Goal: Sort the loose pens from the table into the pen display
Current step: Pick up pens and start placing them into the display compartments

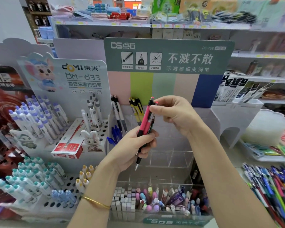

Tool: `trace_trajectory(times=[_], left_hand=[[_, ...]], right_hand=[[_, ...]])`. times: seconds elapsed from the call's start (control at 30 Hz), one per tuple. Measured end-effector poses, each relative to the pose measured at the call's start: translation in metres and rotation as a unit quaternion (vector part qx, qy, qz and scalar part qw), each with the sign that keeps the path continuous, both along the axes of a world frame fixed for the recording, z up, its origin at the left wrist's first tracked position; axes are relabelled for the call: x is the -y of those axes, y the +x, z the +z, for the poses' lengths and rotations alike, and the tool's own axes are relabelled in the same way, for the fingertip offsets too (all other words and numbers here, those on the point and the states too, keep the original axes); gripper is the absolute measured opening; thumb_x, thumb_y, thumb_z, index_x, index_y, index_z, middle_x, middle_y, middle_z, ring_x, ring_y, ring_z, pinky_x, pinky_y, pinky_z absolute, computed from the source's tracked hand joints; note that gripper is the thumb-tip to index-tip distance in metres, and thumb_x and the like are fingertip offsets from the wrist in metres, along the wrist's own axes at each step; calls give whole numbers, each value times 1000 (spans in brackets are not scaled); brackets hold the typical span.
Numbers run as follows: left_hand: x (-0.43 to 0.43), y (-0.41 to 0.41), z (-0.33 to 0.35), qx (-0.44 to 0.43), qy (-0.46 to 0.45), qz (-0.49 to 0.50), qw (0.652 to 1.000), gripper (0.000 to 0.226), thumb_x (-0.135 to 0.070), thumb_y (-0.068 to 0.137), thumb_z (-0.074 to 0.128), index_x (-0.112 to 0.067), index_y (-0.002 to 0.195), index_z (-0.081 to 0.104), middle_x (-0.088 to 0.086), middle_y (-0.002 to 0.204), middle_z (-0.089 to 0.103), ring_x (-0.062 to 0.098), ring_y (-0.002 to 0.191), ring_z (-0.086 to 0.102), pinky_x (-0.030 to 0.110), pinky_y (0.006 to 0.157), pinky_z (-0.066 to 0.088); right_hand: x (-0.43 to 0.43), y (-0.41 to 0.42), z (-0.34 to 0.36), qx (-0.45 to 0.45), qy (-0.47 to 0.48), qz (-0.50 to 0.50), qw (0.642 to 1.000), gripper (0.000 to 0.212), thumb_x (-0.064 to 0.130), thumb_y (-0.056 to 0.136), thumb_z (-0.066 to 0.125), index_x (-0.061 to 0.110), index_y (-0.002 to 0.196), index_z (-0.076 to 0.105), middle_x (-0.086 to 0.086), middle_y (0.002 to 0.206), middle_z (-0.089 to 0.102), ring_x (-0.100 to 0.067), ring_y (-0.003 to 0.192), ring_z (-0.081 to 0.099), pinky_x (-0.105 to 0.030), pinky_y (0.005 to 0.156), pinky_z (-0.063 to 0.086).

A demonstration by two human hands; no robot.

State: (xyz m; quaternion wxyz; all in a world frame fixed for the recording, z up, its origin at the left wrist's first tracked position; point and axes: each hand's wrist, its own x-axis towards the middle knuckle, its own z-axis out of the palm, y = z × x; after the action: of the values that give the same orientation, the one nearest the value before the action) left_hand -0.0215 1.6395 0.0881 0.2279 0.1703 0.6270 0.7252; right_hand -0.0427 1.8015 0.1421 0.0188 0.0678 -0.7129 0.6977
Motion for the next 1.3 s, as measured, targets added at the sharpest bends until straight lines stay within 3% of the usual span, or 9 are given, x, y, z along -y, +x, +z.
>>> trace_trajectory(times=[0.17,0.37,0.5,0.6,0.7,0.9,1.03,1.17,1.3], left_hand=[[-9,0,2,11,-5,-15,1000,10,-7,99,46,-3,105,53,2,68,56,9,50,35,20,47,27],[-11,-3,-2,28,-2,16,999,10,-3,100,42,-3,104,52,2,67,55,9,50,34,19,44,27],[-12,-5,-3,41,13,45,998,12,-1,100,41,-3,104,52,2,67,55,10,49,35,19,43,29],[-13,-5,-2,47,22,51,997,12,-1,99,41,-3,104,52,2,67,55,9,49,37,19,44,30],[-13,-4,-2,51,28,50,997,12,-1,99,40,-3,104,51,2,68,56,9,49,39,20,45,31],[-11,0,-4,66,40,55,995,28,8,94,32,-1,110,53,4,71,57,11,54,44,22,48,36],[-12,3,-6,77,68,62,993,35,9,94,27,-2,114,54,4,72,60,11,57,48,24,51,39],[-14,9,-9,64,92,54,992,32,6,98,33,-5,120,53,3,78,65,10,62,53,23,56,45],[-24,18,-11,44,108,42,992,34,5,98,39,-7,129,44,7,88,69,11,64,55,24,60,46]], right_hand=[[-4,0,-1,-8,24,38,999,11,4,86,65,-3,94,66,3,55,52,-7,46,35,-18,39,25],[-29,-14,29,-139,-42,-143,979,11,5,92,58,8,84,64,-4,63,55,-8,45,45,-18,42,39],[-30,-25,29,-248,205,-244,915,10,10,90,60,4,85,65,-5,69,58,-12,56,50,-29,56,44],[-19,-39,13,-194,376,-200,884,19,13,89,62,-4,82,63,-12,76,57,-25,69,51,-33,61,33],[-12,-46,-1,-116,433,-151,881,19,15,90,61,-2,82,60,-11,75,52,-26,71,45,-34,56,24],[-8,-52,-7,-91,417,-166,889,21,9,86,64,0,105,63,-15,100,64,-27,86,56,-28,67,40],[-12,-37,-12,-107,339,-218,909,23,-2,89,50,0,111,54,-17,105,60,-34,94,60,-45,82,52],[-19,-5,-13,-139,280,-213,926,17,1,92,48,5,104,59,-9,93,64,-21,79,65,-37,72,55],[-23,36,-25,-70,269,-94,956,18,26,93,59,11,95,68,4,71,64,1,51,54,-21,52,45]])
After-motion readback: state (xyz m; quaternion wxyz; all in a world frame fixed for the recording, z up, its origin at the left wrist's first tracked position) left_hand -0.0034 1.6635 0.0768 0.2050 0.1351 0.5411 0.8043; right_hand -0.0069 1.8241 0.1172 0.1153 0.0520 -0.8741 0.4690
